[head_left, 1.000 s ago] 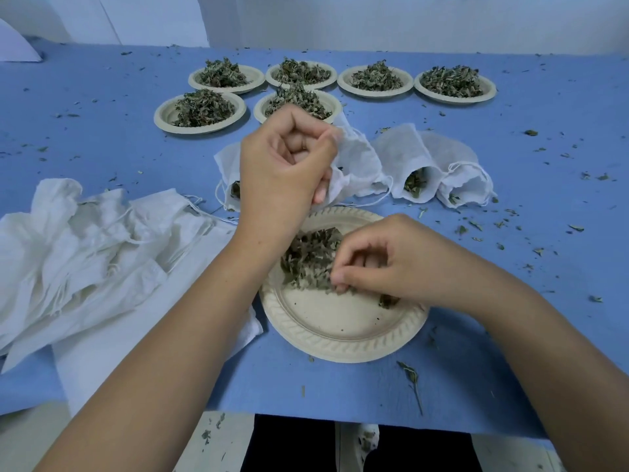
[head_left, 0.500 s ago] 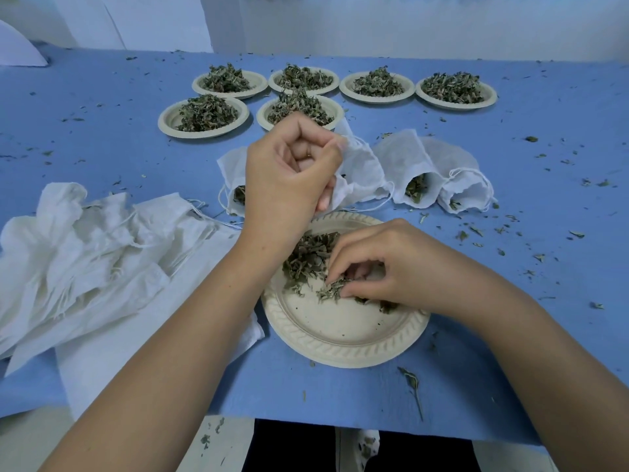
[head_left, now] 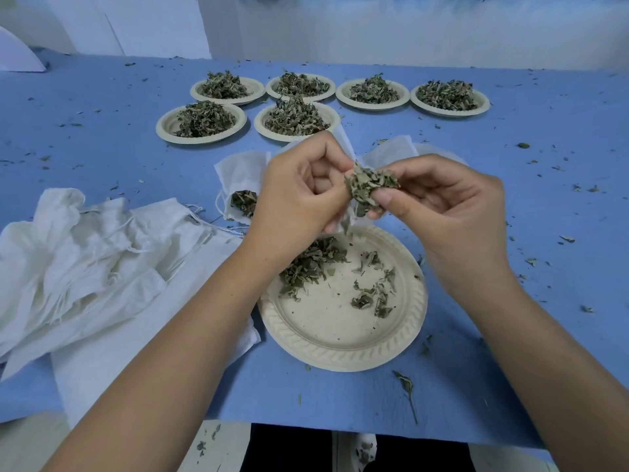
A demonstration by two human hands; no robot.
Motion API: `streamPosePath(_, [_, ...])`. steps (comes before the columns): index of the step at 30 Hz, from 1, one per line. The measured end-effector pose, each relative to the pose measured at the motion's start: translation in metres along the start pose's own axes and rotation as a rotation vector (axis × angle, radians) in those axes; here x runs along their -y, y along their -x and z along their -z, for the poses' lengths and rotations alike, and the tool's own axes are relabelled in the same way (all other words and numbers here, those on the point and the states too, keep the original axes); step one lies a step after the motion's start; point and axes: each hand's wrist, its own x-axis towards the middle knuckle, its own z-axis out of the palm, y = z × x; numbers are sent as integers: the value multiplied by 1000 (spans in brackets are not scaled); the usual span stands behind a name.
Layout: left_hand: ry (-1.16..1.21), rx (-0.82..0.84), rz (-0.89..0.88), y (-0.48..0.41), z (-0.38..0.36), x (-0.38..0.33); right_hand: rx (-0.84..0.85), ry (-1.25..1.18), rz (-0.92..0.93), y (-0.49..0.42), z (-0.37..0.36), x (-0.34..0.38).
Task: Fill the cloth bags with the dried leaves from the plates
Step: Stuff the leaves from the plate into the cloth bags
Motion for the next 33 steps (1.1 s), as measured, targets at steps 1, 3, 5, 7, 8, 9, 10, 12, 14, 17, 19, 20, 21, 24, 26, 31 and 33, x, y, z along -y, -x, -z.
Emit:
streamPosePath(1, [6, 3, -2, 0, 0, 0, -24, 21, 0, 0, 0, -1])
streamPosePath(3, [17, 1, -20, 1, 0, 0, -44, 76, 5, 0, 0, -3])
streamPosePath(5, [7, -3, -38, 1, 0, -1, -55, 138, 0, 1, 1, -6])
streamPosePath(7, [-6, -11, -56, 2, 0, -2, -60, 250, 4, 1, 1, -11])
streamPosePath(8, [-13, -8, -64, 2, 0, -2, -50, 350, 31, 2, 1, -13])
streamPosePath(9, [-24, 5, -69, 3, -1, -2, -27, 472, 73, 3, 1, -16])
streamPosePath(10, [-41, 22, -69, 4, -2, -2, -2, 593, 120, 3, 1, -18])
streamPosePath(12, [-91, 44, -57, 4, -3, -1, 27, 752, 183, 3, 3, -21])
streamPosePath(14, [-135, 25, -45, 3, -2, 1, 62, 772, 179, 2, 4, -21])
streamPosePath(17, [-176, -46, -42, 1, 1, 2, 147, 661, 87, 2, 6, -15])
streamPosePath(19, [-191, -63, -39, 1, 2, 2, 181, 599, 95, 3, 6, -12])
streamPosePath(20, [-188, -56, -37, 1, 1, 1, 189, 590, 129, 4, 5, -11])
streamPosePath(21, [-175, -43, -33, 2, 1, 1, 187, 602, 175, 4, 4, -12])
streamPosePath(24, [-109, 3, -26, 3, 0, -1, 53, 585, 192, 6, 0, -14])
streamPosePath(26, [-74, 38, -36, 4, -1, -2, -34, 577, 198, 7, -1, -15])
streamPosePath(31, [-85, 36, -44, 4, -3, -3, 92, 795, 280, 5, 0, -20])
streamPosePath(33, [-91, -32, -34, 3, -1, -3, 67, 743, 334, 4, 4, -15])
